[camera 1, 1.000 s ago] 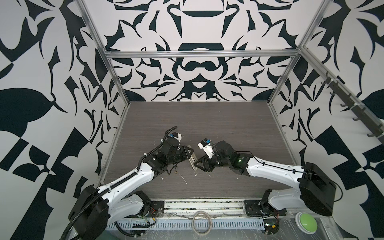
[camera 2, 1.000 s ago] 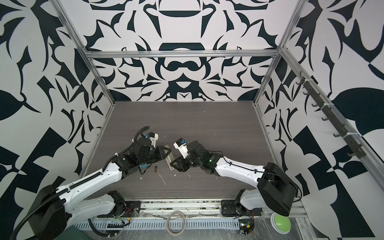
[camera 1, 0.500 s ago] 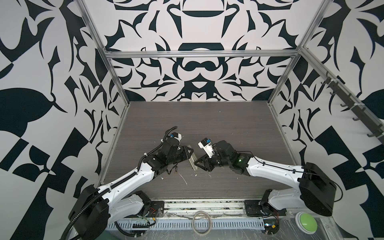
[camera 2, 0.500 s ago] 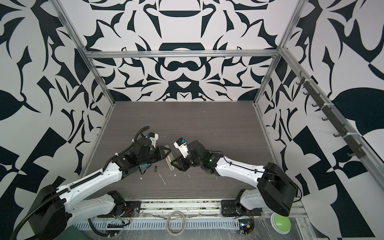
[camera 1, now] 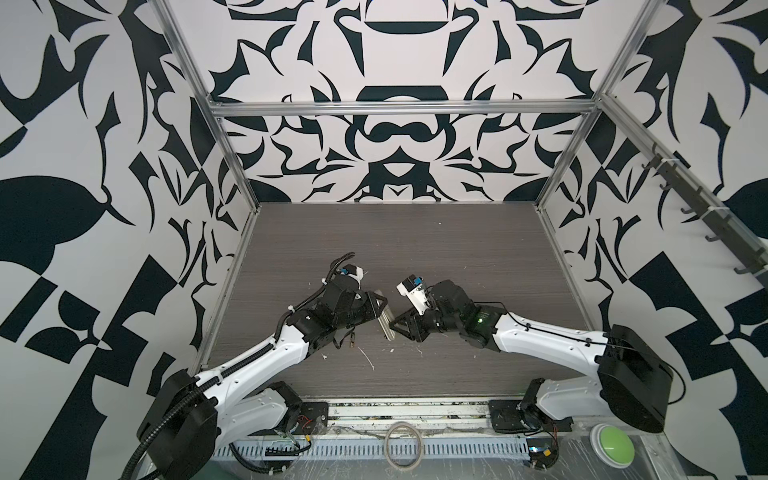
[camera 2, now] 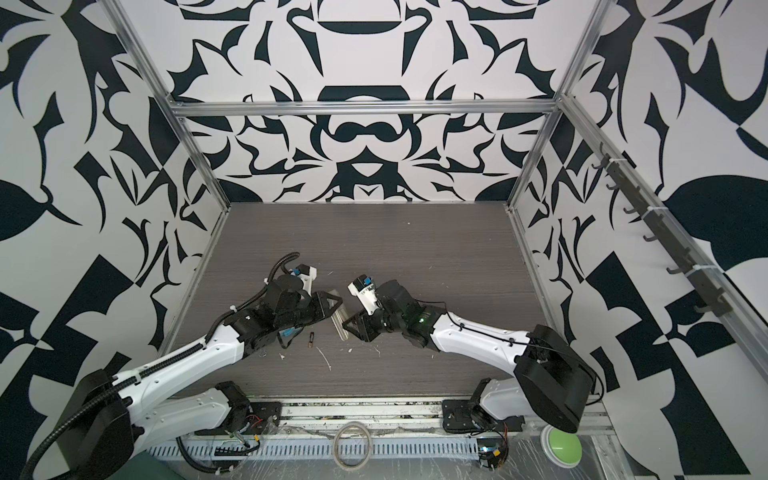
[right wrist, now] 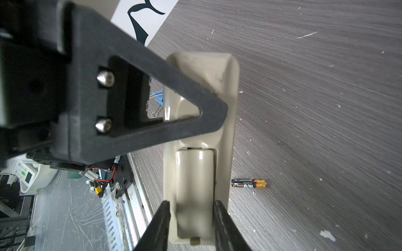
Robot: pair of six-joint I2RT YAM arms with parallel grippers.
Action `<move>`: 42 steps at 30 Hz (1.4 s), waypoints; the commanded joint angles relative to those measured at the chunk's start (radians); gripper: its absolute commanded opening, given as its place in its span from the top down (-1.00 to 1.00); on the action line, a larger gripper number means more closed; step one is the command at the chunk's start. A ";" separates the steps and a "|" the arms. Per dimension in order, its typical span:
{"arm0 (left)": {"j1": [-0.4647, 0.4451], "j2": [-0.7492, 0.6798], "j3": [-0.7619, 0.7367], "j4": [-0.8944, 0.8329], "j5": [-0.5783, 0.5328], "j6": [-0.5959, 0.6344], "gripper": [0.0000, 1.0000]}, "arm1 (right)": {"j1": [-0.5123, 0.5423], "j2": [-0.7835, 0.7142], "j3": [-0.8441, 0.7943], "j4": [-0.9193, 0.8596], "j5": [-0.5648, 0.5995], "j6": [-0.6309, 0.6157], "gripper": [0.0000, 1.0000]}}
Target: Load the batteries into the remote control
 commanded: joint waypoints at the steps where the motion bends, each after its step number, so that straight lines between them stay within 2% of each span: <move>1: -0.003 0.002 0.038 0.030 -0.010 0.005 1.00 | -0.003 -0.001 -0.004 0.041 -0.017 0.006 0.28; 42: -0.003 0.017 0.020 0.056 -0.014 0.000 1.00 | -0.021 -0.069 -0.044 0.096 -0.016 0.019 0.60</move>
